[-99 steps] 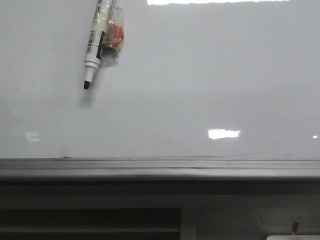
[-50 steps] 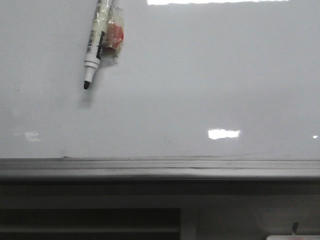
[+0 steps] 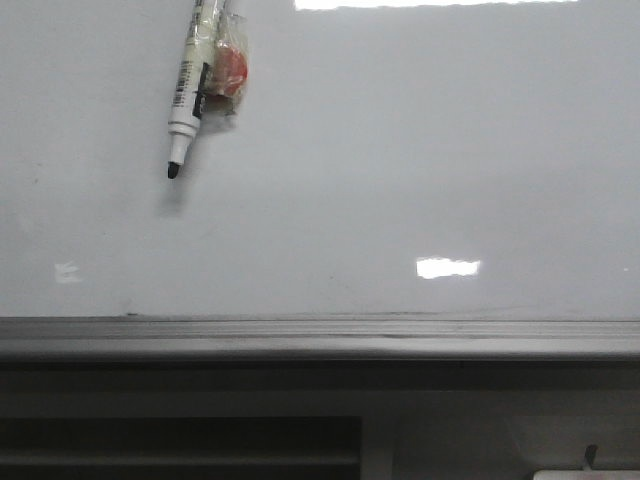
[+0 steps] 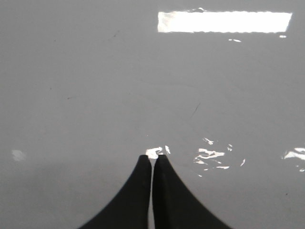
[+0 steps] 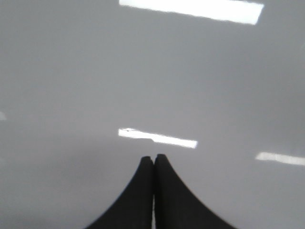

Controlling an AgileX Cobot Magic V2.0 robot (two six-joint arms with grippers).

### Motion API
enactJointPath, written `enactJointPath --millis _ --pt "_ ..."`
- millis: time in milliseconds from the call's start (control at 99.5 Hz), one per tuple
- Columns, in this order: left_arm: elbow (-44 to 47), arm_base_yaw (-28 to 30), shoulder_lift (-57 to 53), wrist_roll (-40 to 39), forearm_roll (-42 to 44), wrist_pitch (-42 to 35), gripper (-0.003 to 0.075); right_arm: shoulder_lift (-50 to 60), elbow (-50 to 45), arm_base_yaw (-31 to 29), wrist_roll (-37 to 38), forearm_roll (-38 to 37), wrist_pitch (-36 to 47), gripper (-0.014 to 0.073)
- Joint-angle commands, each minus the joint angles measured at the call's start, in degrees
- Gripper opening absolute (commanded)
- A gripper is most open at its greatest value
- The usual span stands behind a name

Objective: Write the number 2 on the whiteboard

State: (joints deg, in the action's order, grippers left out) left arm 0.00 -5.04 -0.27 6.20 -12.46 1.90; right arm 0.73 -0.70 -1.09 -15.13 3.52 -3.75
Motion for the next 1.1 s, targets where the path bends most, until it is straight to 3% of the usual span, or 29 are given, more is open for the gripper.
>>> enactJointPath --millis 0,302,402,603,734,915,1015,1086 --pt "0.8 0.1 -1.5 -0.6 -7.5 -4.6 -0.0020 0.7 -1.4 -0.4 0.0 5.0 5.3 -0.0067" --pt "-0.2 0.1 -1.5 -0.6 -32.2 -7.2 -0.0020 0.7 -0.9 -0.4 0.0 43.5 7.3 -0.0067" --pt "-2.7 0.0 -1.5 -0.6 -32.4 -3.1 -0.0020 0.7 1.7 -0.4 -1.0 43.4 2.8 -0.0066" --pt "-12.7 0.0 4.1 0.6 -23.9 10.4 -0.0020 -6.1 10.9 -0.4 -3.5 37.5 -9.7 -0.0045" --pt "-19.9 0.0 11.3 9.6 -23.7 19.6 -0.0020 -14.7 17.8 -0.4 -3.7 33.6 -17.0 -0.0046" --pt "-24.5 -7.6 19.4 13.2 -28.9 18.9 -0.0019 -21.3 23.5 3.4 -4.7 32.2 -20.3 -0.0041" --pt "-25.2 -12.7 23.0 16.6 -30.4 18.3 0.0000 -22.5 24.8 5.3 -5.4 32.2 -21.7 0.0051" --pt "-25.4 -16.1 25.7 18.0 -33.1 16.7 0.0083 -22.5 25.0 6.1 -5.4 32.3 -21.7 0.0192"
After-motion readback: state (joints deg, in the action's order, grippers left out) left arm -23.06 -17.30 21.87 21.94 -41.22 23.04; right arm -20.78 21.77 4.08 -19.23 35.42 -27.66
